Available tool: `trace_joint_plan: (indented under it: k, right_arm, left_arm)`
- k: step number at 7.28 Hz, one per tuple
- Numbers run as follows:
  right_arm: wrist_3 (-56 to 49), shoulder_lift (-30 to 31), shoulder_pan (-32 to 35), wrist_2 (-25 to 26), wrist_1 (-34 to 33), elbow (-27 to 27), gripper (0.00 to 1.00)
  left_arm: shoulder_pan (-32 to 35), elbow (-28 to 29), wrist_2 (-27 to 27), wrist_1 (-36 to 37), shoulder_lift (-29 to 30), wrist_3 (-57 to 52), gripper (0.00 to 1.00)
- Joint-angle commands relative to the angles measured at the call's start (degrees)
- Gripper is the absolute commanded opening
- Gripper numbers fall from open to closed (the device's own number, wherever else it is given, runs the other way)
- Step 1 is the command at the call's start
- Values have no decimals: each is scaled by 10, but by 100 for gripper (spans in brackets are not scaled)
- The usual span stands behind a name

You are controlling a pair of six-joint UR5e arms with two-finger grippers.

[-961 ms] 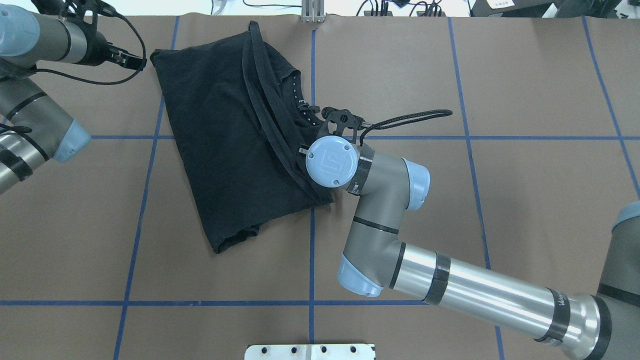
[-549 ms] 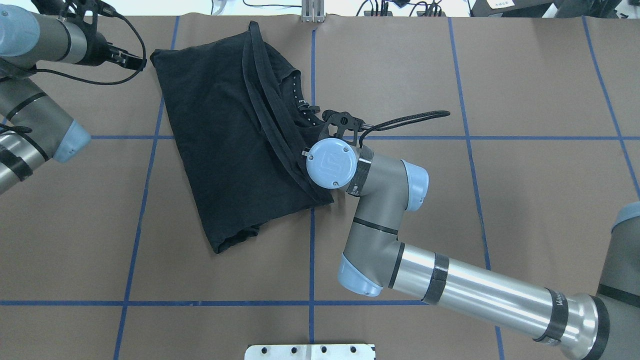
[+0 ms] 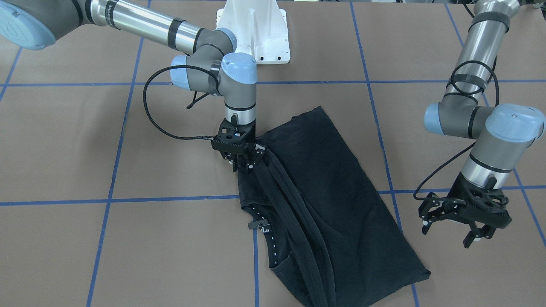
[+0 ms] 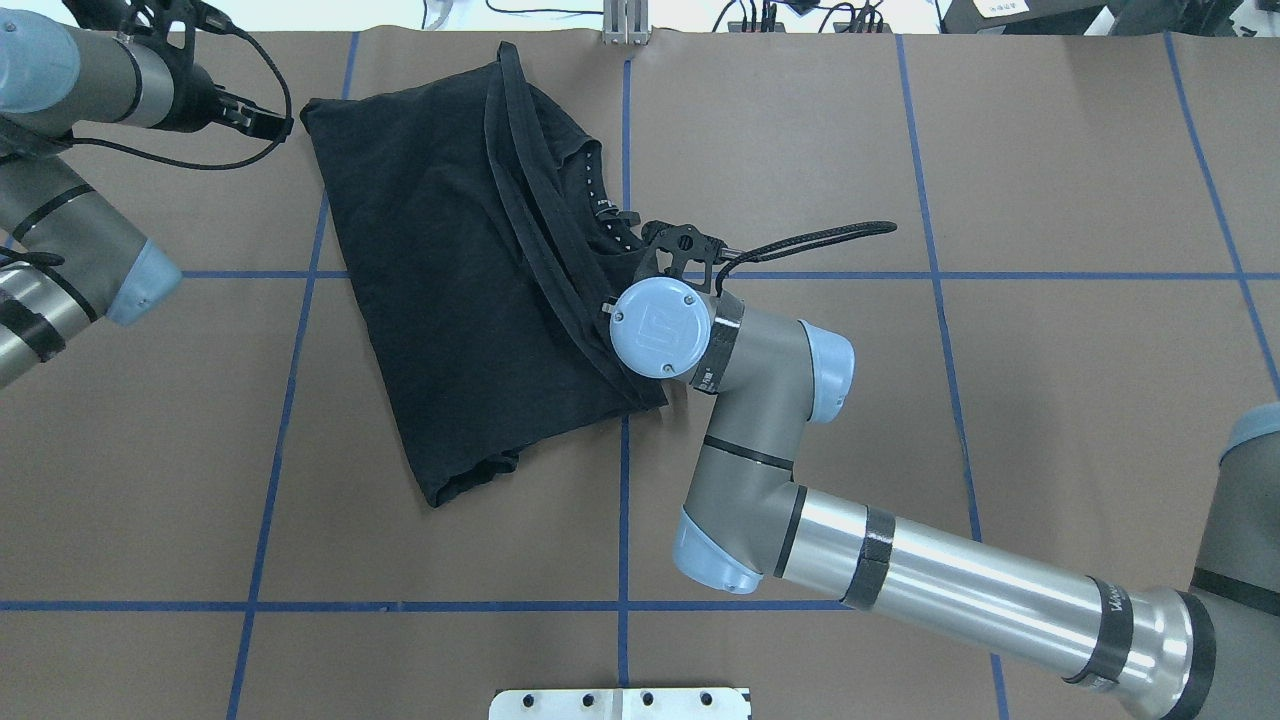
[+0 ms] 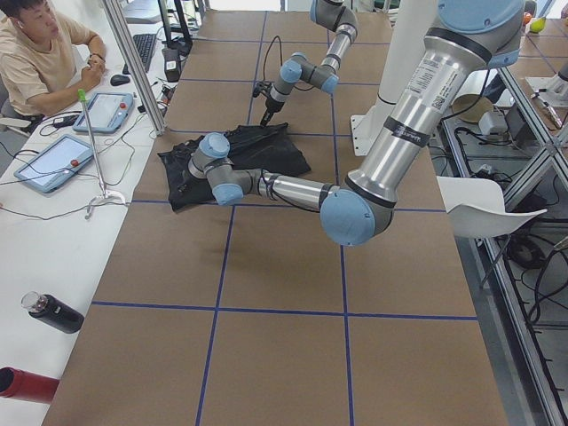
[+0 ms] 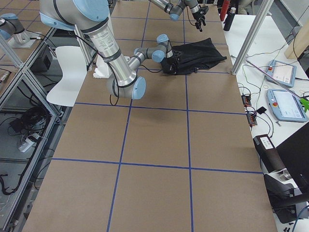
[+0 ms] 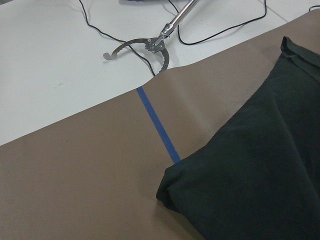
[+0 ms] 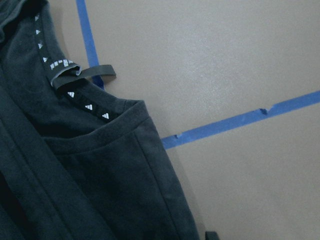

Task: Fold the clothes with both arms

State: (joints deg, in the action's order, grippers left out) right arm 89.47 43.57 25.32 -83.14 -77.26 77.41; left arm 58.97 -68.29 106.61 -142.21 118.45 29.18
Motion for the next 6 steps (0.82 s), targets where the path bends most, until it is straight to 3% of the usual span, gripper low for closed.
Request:
trace_joint_plan:
  k: [1,2,3,6]
  right_arm:
    - [0,-2,-2,3,0,-3,42]
    - [-3,-4,-2,3,-1,-3,10]
    - [-15,-5,-2,3,-3,-2,0]
    - [-35,0,-1,-4,-8,5,0]
  left_arm:
    - [-1,1,0,0,-1,0,100]
    - [-1,1,0,0,-1,0,100]
    - [-1,2,0,0,-1,1,100]
    - [-2,2,0,0,0,1,100]
